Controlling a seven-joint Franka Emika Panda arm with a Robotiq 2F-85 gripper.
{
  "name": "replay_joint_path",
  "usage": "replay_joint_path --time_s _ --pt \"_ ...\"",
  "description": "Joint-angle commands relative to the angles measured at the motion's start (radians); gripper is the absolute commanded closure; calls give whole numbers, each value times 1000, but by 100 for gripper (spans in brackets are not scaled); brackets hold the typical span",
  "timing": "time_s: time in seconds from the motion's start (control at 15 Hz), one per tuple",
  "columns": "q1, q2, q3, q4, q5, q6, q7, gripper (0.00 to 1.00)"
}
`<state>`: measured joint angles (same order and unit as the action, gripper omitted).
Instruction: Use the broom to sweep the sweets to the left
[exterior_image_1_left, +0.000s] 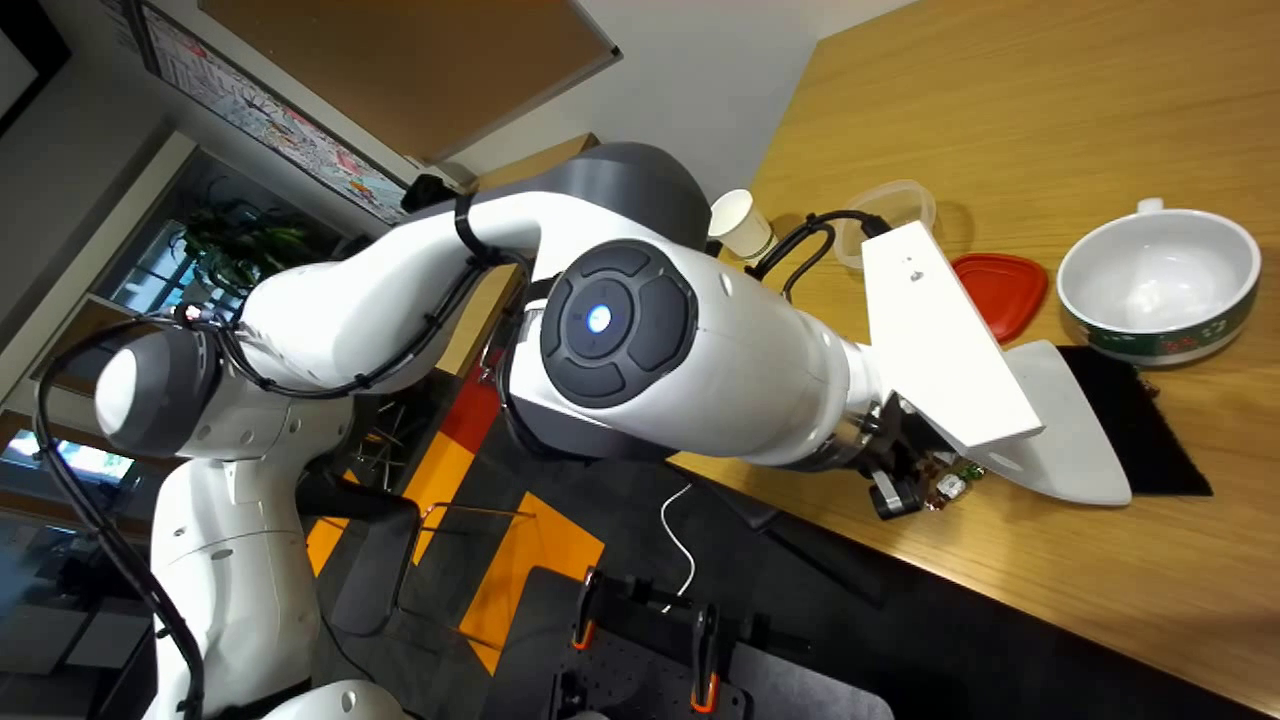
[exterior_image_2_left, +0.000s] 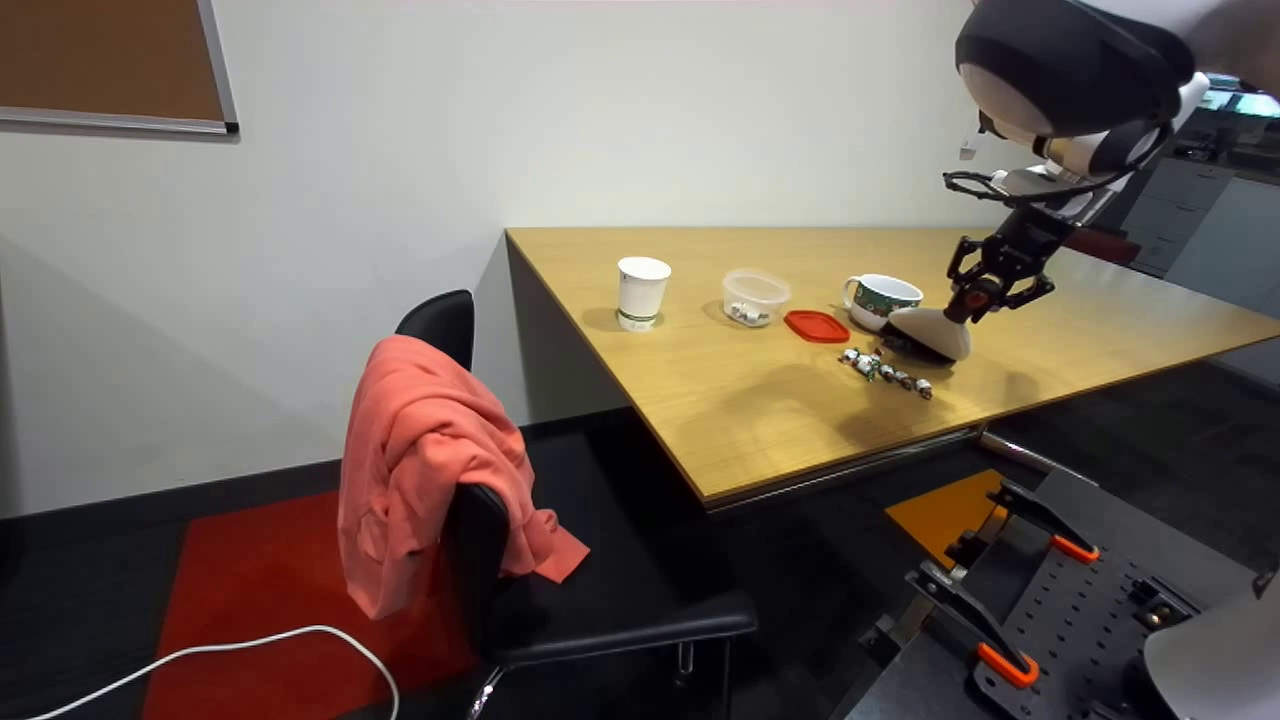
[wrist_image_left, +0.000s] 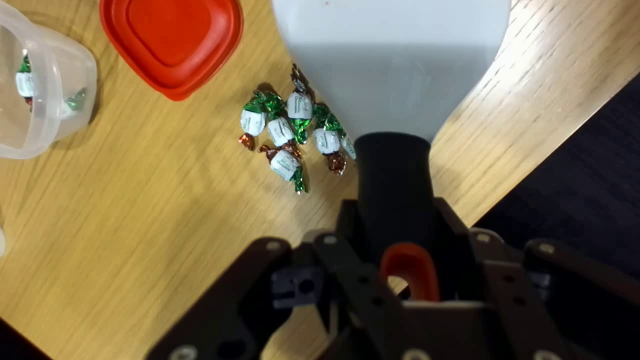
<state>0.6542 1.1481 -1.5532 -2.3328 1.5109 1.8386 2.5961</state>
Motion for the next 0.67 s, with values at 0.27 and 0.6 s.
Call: replay_joint_path --time_s 0.27,0.6 --pt "6 98 -20 78 -48 -115 18 85" --pt "113 140 -58 97 -143 -249 19 85"
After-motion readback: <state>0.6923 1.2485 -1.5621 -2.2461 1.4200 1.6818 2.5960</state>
